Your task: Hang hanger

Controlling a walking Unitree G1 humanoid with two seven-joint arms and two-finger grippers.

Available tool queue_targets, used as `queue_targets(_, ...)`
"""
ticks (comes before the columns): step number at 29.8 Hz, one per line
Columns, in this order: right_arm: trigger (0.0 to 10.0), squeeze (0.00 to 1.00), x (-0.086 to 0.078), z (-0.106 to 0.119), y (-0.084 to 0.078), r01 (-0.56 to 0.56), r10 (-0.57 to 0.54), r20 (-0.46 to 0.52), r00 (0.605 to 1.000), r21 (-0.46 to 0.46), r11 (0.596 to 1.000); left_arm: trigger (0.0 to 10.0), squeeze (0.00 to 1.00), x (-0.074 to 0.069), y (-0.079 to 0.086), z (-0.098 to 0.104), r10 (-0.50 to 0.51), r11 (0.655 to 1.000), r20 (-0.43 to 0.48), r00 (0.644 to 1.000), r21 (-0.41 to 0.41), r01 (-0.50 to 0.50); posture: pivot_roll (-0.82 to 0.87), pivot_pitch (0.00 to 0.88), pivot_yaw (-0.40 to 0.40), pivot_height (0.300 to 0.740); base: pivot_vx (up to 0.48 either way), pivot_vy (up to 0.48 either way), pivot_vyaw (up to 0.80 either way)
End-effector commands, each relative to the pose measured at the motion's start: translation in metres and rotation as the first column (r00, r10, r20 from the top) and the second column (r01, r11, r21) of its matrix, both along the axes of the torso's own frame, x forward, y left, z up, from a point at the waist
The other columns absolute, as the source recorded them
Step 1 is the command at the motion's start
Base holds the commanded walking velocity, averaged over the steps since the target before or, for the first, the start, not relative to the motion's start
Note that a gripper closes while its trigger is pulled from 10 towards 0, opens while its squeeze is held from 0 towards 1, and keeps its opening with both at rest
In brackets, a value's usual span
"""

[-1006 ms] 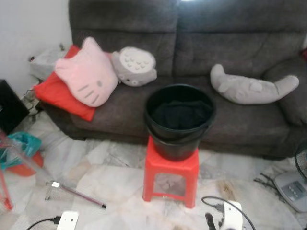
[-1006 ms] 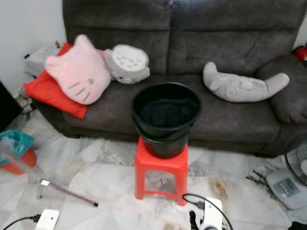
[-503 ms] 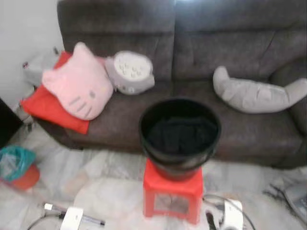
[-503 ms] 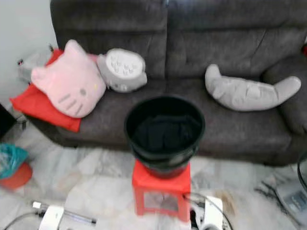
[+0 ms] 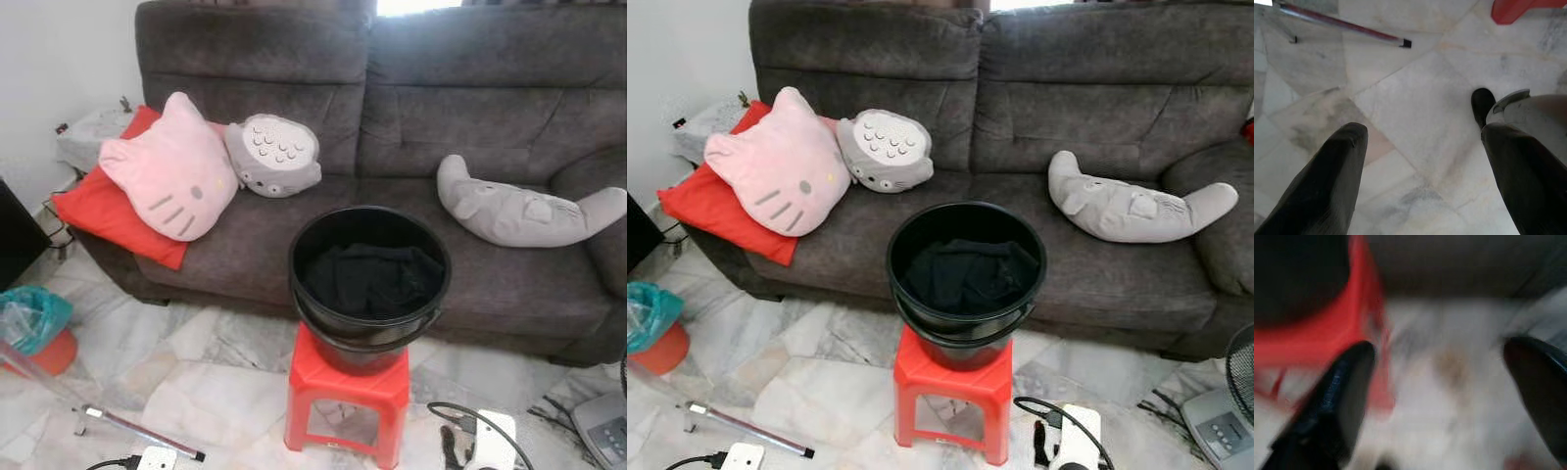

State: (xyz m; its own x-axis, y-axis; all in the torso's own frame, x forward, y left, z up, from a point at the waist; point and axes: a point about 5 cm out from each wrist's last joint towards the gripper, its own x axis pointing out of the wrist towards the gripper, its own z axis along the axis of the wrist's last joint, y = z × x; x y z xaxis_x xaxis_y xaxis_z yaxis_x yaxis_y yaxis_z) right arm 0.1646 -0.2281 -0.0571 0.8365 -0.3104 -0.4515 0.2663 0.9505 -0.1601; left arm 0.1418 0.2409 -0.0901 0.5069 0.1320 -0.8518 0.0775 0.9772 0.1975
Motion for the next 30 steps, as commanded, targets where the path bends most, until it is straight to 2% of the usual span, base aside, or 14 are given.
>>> queue_targets(1, 10.0, 0.00, 0.009, 0.016, 0.004, -0.035, 0.041, 0.127, 0.991, -0.050, 0.998, 10.0, 0.00, 0.002, 0.000, 0.001, -0.009, 1.000, -0.001, 1.000, 0.008, 0.009, -0.08, 0.000, 0.037, 0.740, 0.000, 0.000, 0.00)
queue_targets(2, 10.0, 0.00, 0.009, 0.016, 0.004, -0.035, 0.041, 0.127, 0.991, -0.050, 0.998, 10.0, 0.00, 0.002, 0.000, 0.001, -0.009, 1.000, -0.001, 1.000, 0.008, 0.009, -0.08, 0.000, 0.037, 0.740, 0.000, 0.000, 0.00)
queue_targets(4, 10.0, 0.00, 0.003, 0.036, 0.003, -0.012, 0.032, 0.241, 0.970, -0.083, 0.997, 10.0, 0.00, 0.005, -0.001, 0.001, -0.012, 1.000, 0.007, 1.000, 0.008, 0.012, -0.10, 0.000, 0.044, 0.740, 0.000, 0.000, 0.00)
queue_targets(8, 10.0, 0.00, -0.003, 0.055, 0.005, -0.001, 0.041, 0.307, 0.951, -0.131, 0.991, 10.0, 0.00, 0.005, -0.001, 0.001, -0.021, 1.000, 0.004, 1.000, 0.010, 0.021, -0.12, 0.000, 0.051, 0.740, 0.000, 0.000, 0.00)
queue_targets(12, 10.0, 0.00, 0.002, 0.072, 0.004, 0.005, 0.056, 0.364, 0.930, -0.165, 0.986, 10.0, 0.00, 0.004, -0.001, 0.001, -0.021, 1.000, 0.004, 1.000, 0.011, 0.021, -0.13, 0.000, 0.054, 0.740, 0.000, 0.000, 0.00)
queue_targets(14, 10.0, 0.00, 0.032, 0.109, 0.001, -0.009, 0.103, 0.482, 0.870, -0.193, 0.981, 10.0, 0.00, 0.003, 0.001, 0.001, -0.016, 1.000, 0.002, 1.000, 0.014, 0.016, -0.14, 0.000, 0.060, 0.740, 0.000, 0.000, 0.00)
queue_targets(16, 10.0, 0.00, 0.050, 0.124, -0.001, -0.017, 0.126, 0.511, 0.850, -0.213, 0.977, 10.0, 0.00, 0.003, 0.001, 0.001, -0.014, 1.000, 0.003, 1.000, 0.014, 0.014, -0.13, 0.000, 0.060, 0.740, 0.000, 0.000, 0.00)
queue_targets(19, 10.0, 0.00, 0.078, 0.148, -0.004, -0.007, 0.111, 0.570, 0.814, -0.181, 0.983, 10.0, 0.00, 0.004, 0.001, 0.002, 0.001, 1.000, 0.010, 1.000, 0.011, -0.001, -0.12, 0.000, 0.054, 0.740, 0.000, 0.000, 0.00)
queue_targets(20, 10.0, 0.00, 0.095, 0.160, -0.002, -0.018, 0.126, 0.587, 0.800, -0.185, 0.983, 10.0, 0.00, 0.004, 0.001, 0.002, 0.010, 1.000, 0.013, 1.000, 0.007, -0.010, -0.12, 0.000, 0.054, 0.740, 0.000, 0.000, 0.00)
queue_targets(23, 10.0, 0.00, 0.116, 0.171, 0.008, -0.050, 0.156, 0.592, 0.791, -0.191, 0.980, 10.0, 0.00, 0.004, 0.001, 0.002, 0.019, 1.000, 0.016, 1.000, 0.004, -0.020, -0.10, 0.000, 0.048, 0.740, 0.000, 0.000, 0.00)
queue_targets(24, 10.0, 0.00, 0.116, 0.171, 0.008, -0.050, 0.156, 0.592, 0.791, -0.191, 0.980, 10.0, 0.00, 0.004, 0.001, 0.002, 0.019, 1.000, 0.016, 1.000, 0.004, -0.020, -0.10, 0.000, 0.048, 0.740, 0.000, 0.000, 0.00)
queue_targets(25, 10.0, 0.00, 0.122, 0.174, 0.016, -0.071, 0.176, 0.588, 0.790, -0.196, 0.978, 10.0, 0.00, 0.004, 0.001, 0.002, 0.026, 1.000, 0.017, 1.000, 0.001, -0.026, -0.10, 0.000, 0.046, 0.740, 0.000, 0.000, 0.00)
queue_targets(28, 10.0, 0.00, 0.125, 0.176, 0.033, -0.121, 0.230, 0.595, 0.770, -0.219, 0.968, 10.0, 0.00, 0.003, 0.001, 0.001, 0.033, 0.999, 0.013, 0.999, -0.001, -0.033, -0.09, 0.000, 0.045, 0.740, 0.000, 0.000, 0.53)
queue_targets(30, 10.0, 0.00, 0.124, 0.175, 0.036, -0.127, 0.216, 0.597, 0.773, -0.188, 0.974, 10.0, 0.00, 0.003, 0.001, 0.001, 0.032, 0.999, 0.011, 0.999, -0.002, -0.032, -0.09, 0.000, 0.045, 0.740, 0.000, 0.000, 0.80)
